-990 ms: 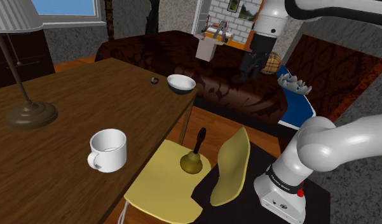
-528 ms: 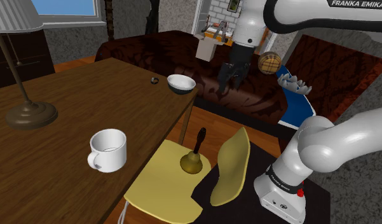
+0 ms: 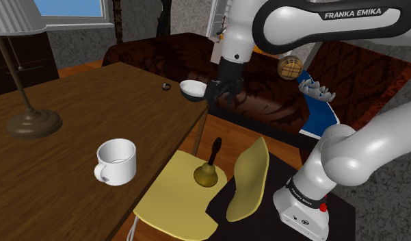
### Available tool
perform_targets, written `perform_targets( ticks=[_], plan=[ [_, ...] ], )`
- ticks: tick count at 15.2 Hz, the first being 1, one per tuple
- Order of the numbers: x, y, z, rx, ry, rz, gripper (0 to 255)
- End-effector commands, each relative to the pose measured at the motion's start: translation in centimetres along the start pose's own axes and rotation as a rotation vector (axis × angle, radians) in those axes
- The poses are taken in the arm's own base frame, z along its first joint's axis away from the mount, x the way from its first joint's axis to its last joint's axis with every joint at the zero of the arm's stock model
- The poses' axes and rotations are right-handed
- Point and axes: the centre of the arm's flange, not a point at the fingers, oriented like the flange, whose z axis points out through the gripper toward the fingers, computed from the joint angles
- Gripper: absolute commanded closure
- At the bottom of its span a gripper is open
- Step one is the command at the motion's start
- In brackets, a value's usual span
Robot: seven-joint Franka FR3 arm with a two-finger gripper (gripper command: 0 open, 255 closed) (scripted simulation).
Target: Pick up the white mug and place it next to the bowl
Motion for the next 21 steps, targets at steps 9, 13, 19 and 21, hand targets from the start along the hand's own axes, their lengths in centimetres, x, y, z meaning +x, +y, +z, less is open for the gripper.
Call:
perform_targets(
  ticks=[9, 13, 19, 21],
  plan=[
    [3.0, -11.9, 5.0, 0.007, 0.022, 0.005, 0],
    [4.2, -16.6, 6.9, 0.010, 0.031, 0.007, 0],
    [6.1, -23.7, 9.8, 0.013, 0.044, 0.010, 0],
    [6.8, -26.0, 10.7, 0.014, 0.048, 0.011, 0]
  ],
)
